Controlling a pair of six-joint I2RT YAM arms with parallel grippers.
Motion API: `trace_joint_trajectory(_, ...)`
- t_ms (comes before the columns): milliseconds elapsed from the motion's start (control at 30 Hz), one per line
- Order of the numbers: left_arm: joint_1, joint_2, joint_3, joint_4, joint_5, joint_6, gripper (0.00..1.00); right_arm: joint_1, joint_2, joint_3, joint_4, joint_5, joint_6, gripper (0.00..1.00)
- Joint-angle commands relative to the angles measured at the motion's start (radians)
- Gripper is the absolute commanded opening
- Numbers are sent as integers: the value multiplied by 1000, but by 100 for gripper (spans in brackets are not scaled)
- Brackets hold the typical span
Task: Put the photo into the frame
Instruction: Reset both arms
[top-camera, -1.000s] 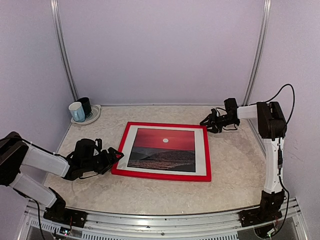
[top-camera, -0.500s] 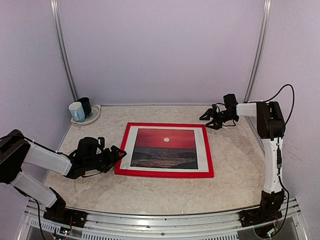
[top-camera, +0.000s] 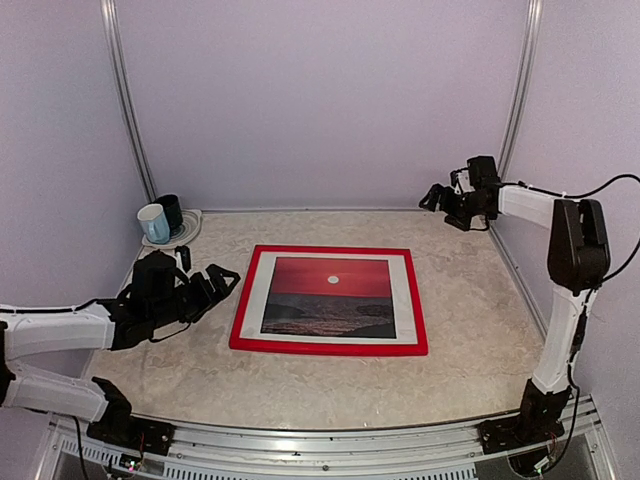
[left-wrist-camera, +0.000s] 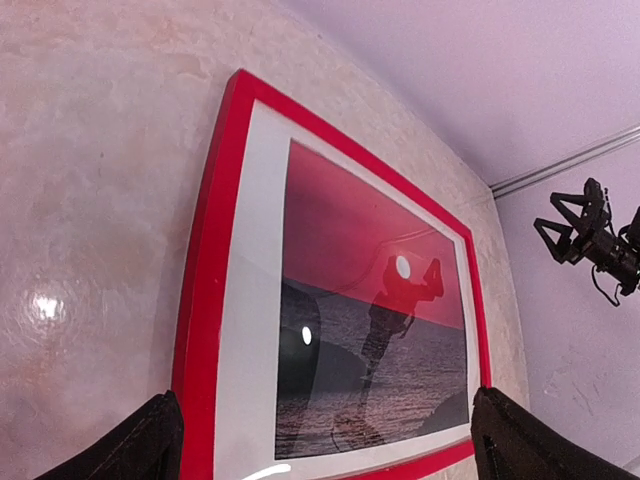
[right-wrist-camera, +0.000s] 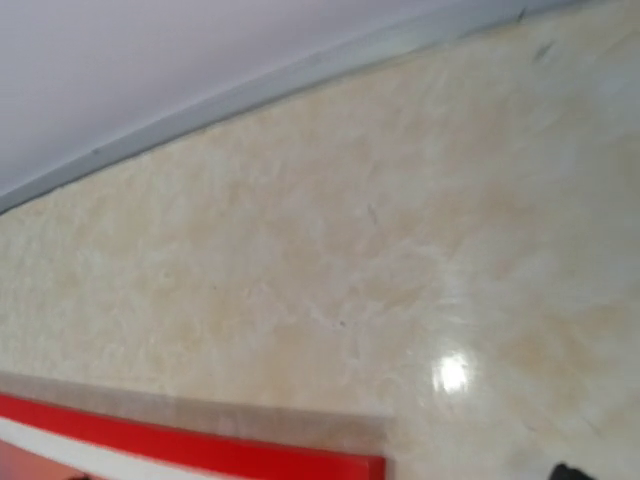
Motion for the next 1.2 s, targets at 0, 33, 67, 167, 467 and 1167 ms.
trace_joint_trajectory(0, 22, -118, 118, -209, -100, 148, 99, 27, -224, -172, 73, 118, -96, 99)
trace_joint_trajectory(33, 27, -143, 139, -244, -110, 172, 99, 33, -277, -211, 81, 128, -113, 99)
trace_joint_trajectory(67, 30, -160, 157, -290, -124, 193, 99, 41, -328, -256, 86, 149, -131, 99)
trace_joint_trajectory(167, 39, -229, 199, -387, -154, 249, 99, 71, -493, -390, 90, 210, -186, 99)
trace_joint_trajectory(467, 50, -395, 257, -537, -274, 409, 99, 149, -1050, -766, 34, 281, -250, 99)
trace_joint_trajectory(1167, 103, -647, 217, -543, -248, 710, 99, 179, -1672, -916, -131, 228, -299, 99)
